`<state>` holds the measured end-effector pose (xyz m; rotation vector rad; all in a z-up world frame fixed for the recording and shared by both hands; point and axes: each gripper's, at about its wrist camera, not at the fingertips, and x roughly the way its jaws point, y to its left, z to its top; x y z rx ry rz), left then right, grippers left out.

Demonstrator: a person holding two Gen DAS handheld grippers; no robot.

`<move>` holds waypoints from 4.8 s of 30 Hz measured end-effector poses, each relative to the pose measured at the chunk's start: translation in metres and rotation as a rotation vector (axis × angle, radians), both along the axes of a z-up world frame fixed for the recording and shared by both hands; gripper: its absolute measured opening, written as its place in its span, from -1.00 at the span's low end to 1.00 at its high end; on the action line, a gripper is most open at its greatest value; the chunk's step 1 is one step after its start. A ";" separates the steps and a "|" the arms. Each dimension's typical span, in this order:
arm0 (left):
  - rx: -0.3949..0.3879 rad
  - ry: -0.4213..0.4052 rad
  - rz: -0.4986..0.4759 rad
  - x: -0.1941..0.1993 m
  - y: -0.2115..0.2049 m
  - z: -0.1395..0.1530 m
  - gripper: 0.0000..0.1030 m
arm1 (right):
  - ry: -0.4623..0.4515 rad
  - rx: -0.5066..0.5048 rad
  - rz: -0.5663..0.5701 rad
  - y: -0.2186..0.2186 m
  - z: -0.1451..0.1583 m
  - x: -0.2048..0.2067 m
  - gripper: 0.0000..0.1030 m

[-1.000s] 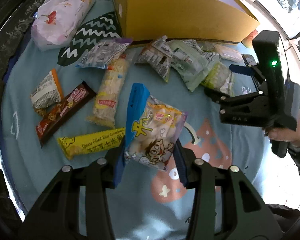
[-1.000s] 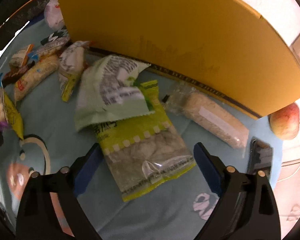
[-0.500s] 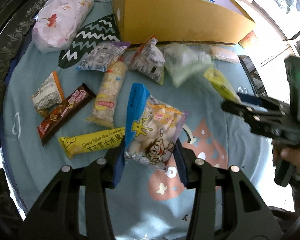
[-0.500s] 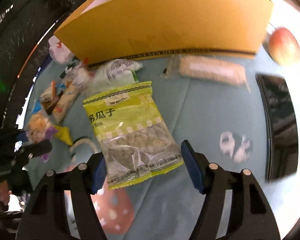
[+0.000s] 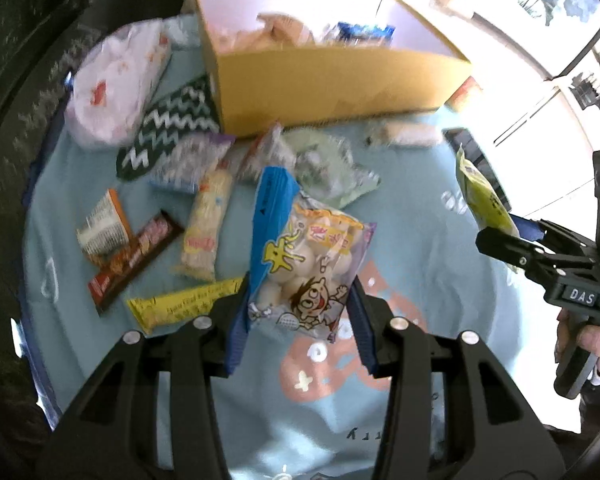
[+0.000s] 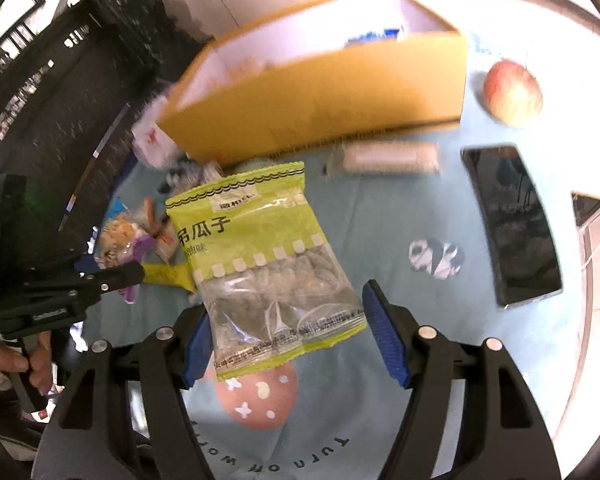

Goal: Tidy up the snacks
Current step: 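Carry both bags over the yellow box and open both tools, then grasp yellow cheese-filled rice cracker stick with the left tool, then grasp clear oat bar pack with the right tool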

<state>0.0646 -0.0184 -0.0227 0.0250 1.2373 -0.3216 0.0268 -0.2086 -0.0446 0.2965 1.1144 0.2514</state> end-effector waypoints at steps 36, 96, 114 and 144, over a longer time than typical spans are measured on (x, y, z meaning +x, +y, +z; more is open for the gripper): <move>0.033 -0.104 0.186 0.156 -0.005 0.027 0.76 | -0.172 0.038 -0.173 -0.030 0.033 0.138 0.51; 0.193 0.109 -0.223 -0.007 -0.024 -0.092 -0.65 | 0.130 0.062 -0.124 -0.004 -0.038 -0.006 0.73; -0.001 0.132 -0.012 0.006 0.025 -0.045 -0.64 | -0.145 -0.399 0.101 0.009 -0.029 0.055 0.73; -0.023 0.130 0.002 0.026 0.013 -0.045 -0.63 | 0.105 -0.234 0.248 0.021 -0.086 0.087 -0.45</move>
